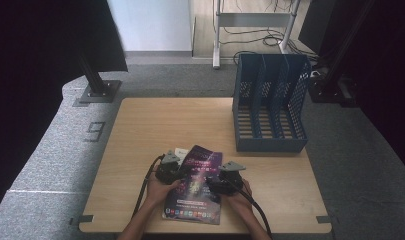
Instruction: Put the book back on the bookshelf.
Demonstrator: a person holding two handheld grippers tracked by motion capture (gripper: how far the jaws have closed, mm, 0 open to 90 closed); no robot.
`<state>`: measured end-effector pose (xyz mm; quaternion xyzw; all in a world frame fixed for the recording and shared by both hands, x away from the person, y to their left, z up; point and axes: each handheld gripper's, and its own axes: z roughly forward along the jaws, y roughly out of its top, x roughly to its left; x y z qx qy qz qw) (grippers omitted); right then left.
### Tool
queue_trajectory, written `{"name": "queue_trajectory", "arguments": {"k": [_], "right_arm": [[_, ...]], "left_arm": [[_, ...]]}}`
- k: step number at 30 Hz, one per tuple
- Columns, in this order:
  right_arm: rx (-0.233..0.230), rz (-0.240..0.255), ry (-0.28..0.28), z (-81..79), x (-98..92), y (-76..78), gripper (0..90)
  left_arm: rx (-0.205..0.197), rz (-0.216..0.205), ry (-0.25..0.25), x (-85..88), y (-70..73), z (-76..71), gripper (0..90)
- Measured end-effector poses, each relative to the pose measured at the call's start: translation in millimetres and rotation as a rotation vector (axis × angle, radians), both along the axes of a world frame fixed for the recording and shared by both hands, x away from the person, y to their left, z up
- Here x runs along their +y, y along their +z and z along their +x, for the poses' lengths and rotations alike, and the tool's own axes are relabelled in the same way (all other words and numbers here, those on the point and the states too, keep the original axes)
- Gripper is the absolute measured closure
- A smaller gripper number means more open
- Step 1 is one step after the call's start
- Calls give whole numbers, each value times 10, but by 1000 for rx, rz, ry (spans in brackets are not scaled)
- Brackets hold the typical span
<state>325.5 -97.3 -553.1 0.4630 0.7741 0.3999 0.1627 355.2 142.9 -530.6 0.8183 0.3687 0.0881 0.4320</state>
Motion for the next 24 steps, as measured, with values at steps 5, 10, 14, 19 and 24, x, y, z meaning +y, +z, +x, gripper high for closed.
{"name": "queue_trajectory", "arguments": {"k": [5, 10, 14, 19, 24], "right_arm": [[-4, -5, 9, -10, -3, 3, 253], [-6, -9, 15, -8, -17, 3, 220], [-6, -9, 12, -2, -48, 11, 215], [-16, 11, -2, 7, -113, 45, 219], [-26, 38, -12, 12, -169, 79, 220]], "left_arm": [[-26, -21, -9, 2, 9, -28, 882], [-71, -32, -13, -18, 47, -77, 881], [-81, -33, -20, -27, 77, -96, 884], [-104, -32, -25, -27, 105, -119, 884], [-129, -33, -37, -27, 140, -151, 885]]}}
